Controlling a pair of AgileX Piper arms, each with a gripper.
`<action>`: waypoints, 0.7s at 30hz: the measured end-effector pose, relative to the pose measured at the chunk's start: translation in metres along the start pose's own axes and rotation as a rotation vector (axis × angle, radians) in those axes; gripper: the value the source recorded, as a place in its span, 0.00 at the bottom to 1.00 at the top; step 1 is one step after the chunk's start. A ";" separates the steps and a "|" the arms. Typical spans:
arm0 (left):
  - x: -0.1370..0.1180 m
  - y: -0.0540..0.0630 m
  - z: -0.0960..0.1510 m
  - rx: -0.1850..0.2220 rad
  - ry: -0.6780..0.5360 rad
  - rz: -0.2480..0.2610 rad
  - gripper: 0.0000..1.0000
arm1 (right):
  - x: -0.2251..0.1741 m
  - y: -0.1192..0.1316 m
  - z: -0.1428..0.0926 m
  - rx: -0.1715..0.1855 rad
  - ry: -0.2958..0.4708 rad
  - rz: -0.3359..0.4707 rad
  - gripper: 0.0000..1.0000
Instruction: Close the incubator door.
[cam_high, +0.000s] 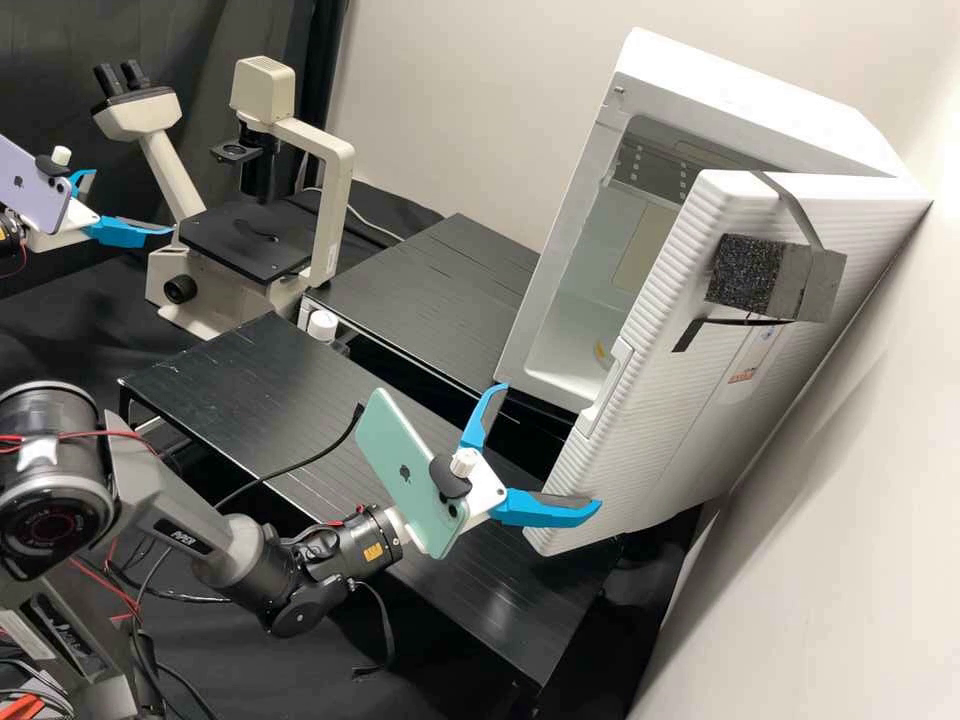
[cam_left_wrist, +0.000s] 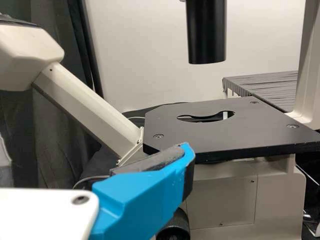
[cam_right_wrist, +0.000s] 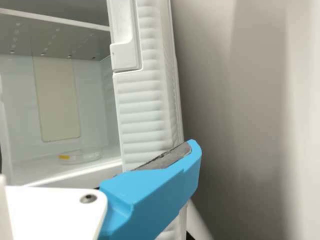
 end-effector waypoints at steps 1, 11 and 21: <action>0.000 0.000 0.000 0.000 0.000 0.000 1.00 | 0.000 -0.001 0.000 0.003 0.001 -0.001 1.00; 0.000 0.000 0.000 0.000 0.000 0.000 1.00 | -0.002 -0.013 -0.024 0.045 0.042 -0.073 1.00; 0.000 0.000 0.000 0.000 0.000 0.000 1.00 | -0.005 -0.032 -0.078 0.085 0.259 -0.183 1.00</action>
